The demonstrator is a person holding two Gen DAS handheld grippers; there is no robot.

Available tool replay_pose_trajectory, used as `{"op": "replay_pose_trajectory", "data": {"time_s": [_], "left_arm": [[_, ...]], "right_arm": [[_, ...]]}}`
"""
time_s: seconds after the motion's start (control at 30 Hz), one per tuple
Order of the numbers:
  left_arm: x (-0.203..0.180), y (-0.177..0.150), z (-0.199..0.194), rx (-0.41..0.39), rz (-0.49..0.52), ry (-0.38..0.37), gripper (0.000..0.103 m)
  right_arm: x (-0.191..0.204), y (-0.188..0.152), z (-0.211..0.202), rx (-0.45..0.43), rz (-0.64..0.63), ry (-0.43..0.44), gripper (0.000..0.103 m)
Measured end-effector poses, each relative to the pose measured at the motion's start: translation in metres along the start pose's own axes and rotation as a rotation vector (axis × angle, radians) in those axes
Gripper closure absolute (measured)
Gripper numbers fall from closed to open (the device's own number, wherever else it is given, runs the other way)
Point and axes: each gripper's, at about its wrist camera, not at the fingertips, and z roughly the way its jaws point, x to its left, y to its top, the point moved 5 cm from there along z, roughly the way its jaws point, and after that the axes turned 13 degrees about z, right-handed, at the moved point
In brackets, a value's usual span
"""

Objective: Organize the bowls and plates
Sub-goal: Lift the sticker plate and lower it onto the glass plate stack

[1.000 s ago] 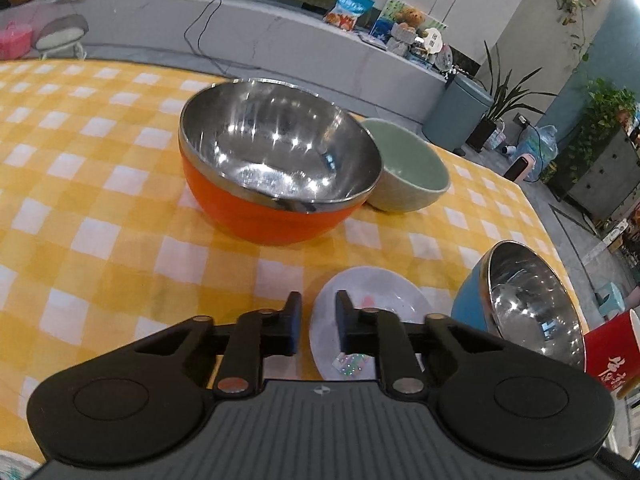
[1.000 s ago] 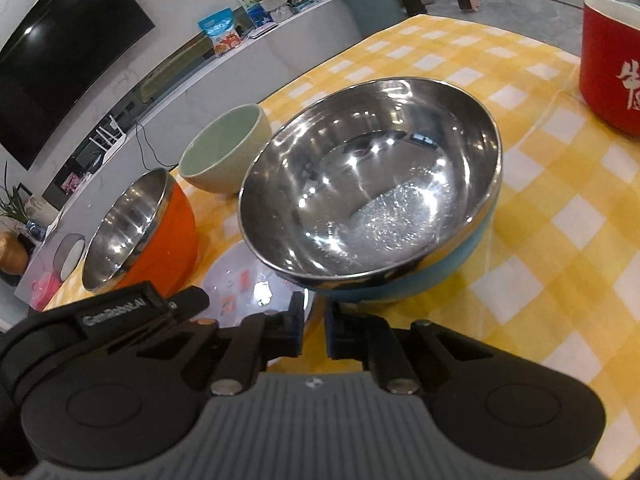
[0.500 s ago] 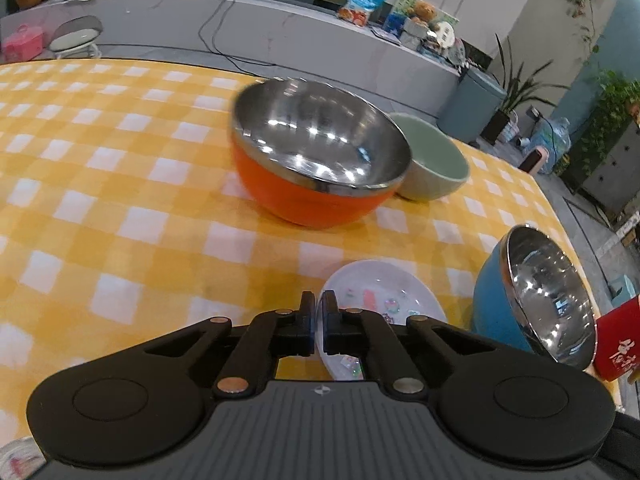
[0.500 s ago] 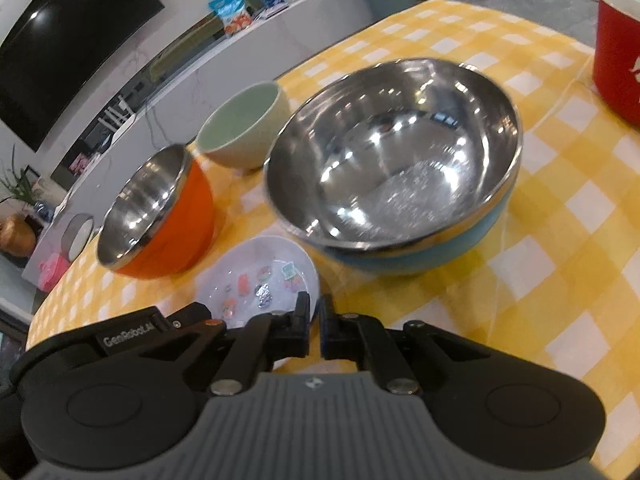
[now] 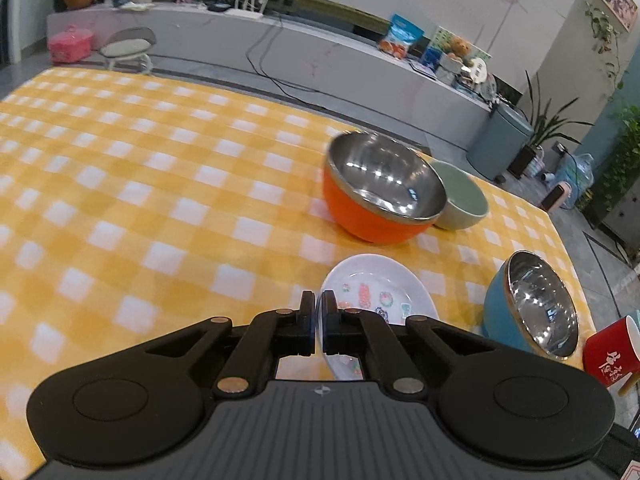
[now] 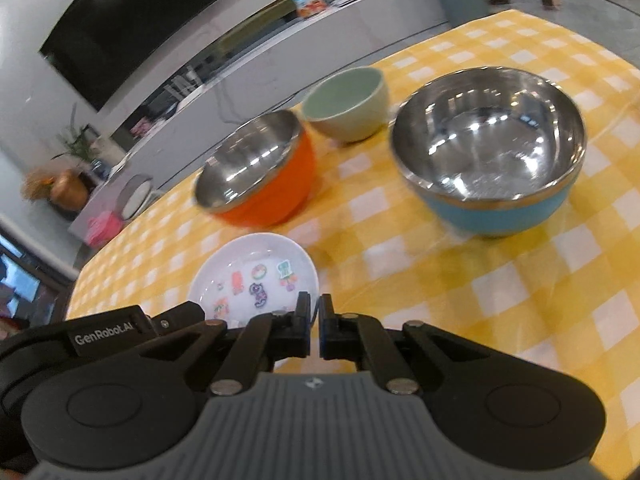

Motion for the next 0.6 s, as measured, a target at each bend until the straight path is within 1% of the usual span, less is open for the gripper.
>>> {"op": "replay_pose_trajectory", "data": {"time_s": [0.1,0.3,0.53,0.6], "left_arm": [[0.010,-0.007,-0.017,0.005,-0.012,0.023,0.100],[0.025,-0.034,-0.048,0.019,-0.030,0.061,0.101],[0.047,-0.063,-0.072,0.066,-0.101,0.082,0.101],[0.053,-0.070,-0.076,0.081,-0.118,0.084,0.101]], "right_arm": [[0.007,-0.013,-0.008,0.040,-0.028,0.043,0.102],[0.016,-0.045,-0.028,0.102,-0.123,0.090,0.101],[0.016,-0.076,-0.032,0.221,-0.127,0.119,0.102],[0.017,-0.083,-0.034,0.241,-0.133,0.123,0.102]]}}
